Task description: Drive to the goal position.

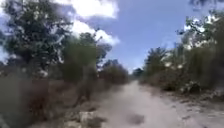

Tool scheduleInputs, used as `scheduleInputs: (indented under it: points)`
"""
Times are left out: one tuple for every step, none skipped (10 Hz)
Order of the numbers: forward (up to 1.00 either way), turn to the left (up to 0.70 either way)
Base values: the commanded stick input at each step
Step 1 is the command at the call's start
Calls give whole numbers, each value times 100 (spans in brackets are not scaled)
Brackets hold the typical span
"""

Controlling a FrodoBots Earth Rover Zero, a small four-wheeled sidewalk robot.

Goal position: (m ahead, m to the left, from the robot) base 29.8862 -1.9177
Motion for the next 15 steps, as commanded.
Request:
scheduleInputs:
  points:
    - [100,0]
    - [100,0]
    - [100,0]
    - [100,0]
    - [100,0]
    - [100,0]
    - [100,0]
    - [100,0]
    - [100,0]
    - [100,0]
    - [100,0]
    - [100,0]
    - [100,0]
    - [100,0]
    - [100,0]
